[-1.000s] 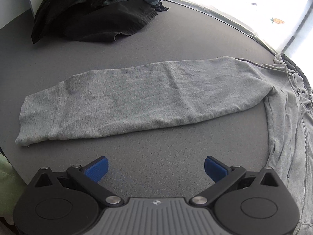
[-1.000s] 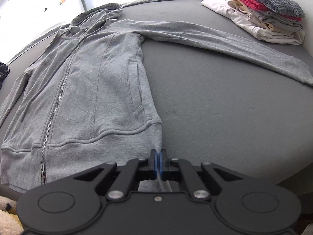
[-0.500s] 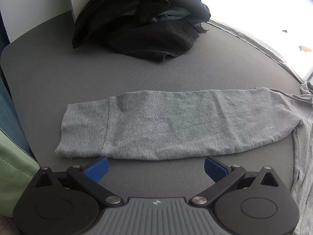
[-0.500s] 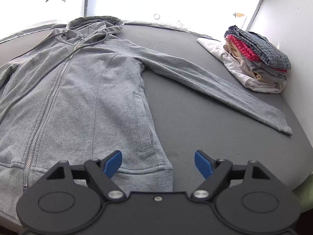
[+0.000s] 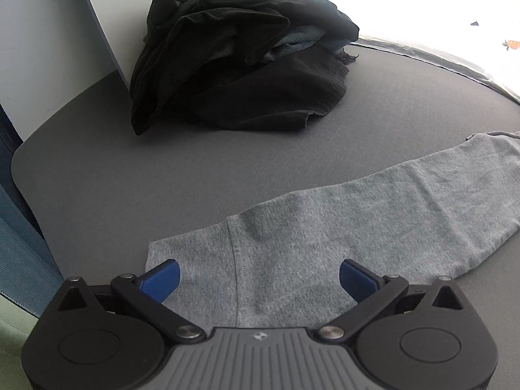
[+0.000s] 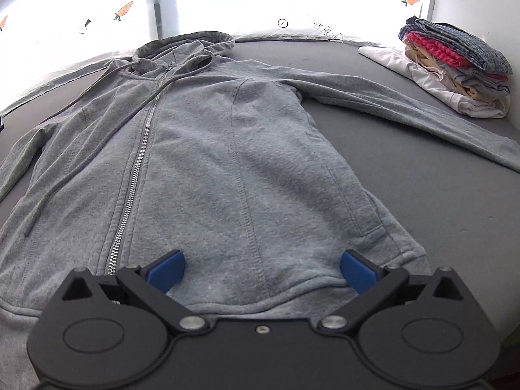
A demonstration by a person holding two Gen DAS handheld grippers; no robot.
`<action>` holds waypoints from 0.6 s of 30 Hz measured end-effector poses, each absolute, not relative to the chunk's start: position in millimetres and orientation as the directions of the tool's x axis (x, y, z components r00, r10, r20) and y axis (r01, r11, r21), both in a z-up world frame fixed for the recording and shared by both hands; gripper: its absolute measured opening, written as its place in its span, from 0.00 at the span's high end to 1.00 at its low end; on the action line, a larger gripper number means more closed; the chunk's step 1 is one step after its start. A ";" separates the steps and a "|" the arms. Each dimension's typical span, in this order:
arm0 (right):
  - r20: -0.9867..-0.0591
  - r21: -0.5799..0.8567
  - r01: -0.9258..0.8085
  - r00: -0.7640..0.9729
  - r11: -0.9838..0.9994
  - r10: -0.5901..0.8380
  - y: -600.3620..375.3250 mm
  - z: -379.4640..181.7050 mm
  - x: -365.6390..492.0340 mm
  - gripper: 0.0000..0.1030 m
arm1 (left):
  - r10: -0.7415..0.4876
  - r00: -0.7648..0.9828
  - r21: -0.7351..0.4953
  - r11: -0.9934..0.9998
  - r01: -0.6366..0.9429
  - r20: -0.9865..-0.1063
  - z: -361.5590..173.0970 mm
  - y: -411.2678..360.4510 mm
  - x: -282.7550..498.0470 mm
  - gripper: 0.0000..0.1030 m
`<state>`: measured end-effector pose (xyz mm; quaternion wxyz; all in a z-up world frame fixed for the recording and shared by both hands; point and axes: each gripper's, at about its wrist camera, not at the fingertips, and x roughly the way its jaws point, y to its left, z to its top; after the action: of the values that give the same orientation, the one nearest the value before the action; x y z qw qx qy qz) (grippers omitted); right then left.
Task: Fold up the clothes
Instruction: 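Grasp the grey sleeve cuff with the left gripper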
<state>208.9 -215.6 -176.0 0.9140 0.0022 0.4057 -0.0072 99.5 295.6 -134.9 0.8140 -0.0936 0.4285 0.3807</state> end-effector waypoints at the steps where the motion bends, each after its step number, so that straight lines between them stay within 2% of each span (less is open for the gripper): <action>1: -0.731 -0.004 0.014 0.682 1.000 -0.012 -215.4 -177.0 206.5 0.00 | 0.542 0.330 0.167 0.675 -0.718 -0.773 -135.6 302.4 96.0 0.00; 5: -0.689 -0.011 0.028 0.724 1.000 -0.028 -213.4 -181.1 199.1 0.00 | 0.551 0.298 0.170 0.644 -0.746 -0.779 -147.6 325.3 85.5 0.00; 9: -0.681 -0.020 0.050 0.730 0.999 -0.050 -210.6 -181.1 198.7 0.00 | 0.490 0.335 0.060 0.628 -0.776 -0.805 -150.3 339.5 77.6 0.00; 11: -0.680 -0.020 0.057 0.731 0.998 -0.055 -210.1 -181.4 199.0 0.00 | 0.468 0.354 0.005 0.609 -0.794 -0.810 -150.8 343.6 72.3 0.04; 13: -0.678 -0.019 0.064 0.732 0.998 -0.060 -209.5 -181.7 199.3 0.00 | 0.483 0.379 0.009 0.626 -0.780 -0.789 -146.8 336.0 68.4 0.21; 15: -0.677 -0.019 0.070 0.733 0.997 -0.064 -209.0 -182.0 199.5 0.00 | 0.486 0.404 0.023 0.660 -0.751 -0.775 -141.8 327.2 67.7 0.59; 16: -0.676 -0.019 0.073 0.734 0.997 -0.067 -208.7 -182.1 199.7 0.00 | 0.486 0.416 0.030 0.677 -0.735 -0.769 -139.3 322.9 67.5 0.69; 17: -0.676 -0.019 0.077 0.734 0.997 -0.069 -208.4 -182.2 199.8 0.00 | 0.495 0.413 0.067 0.698 -0.713 -0.764 -136.4 316.3 69.9 0.85; 18: -0.675 -0.019 0.080 0.734 0.997 -0.072 -208.1 -182.4 200.0 0.00 | 0.500 0.409 0.084 0.704 -0.705 -0.764 -133.7 312.2 69.7 0.85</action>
<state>200.0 -208.1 -182.4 0.9312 0.0059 0.3621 -0.0407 69.7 312.2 -133.7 0.8296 -0.1265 0.4048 0.3631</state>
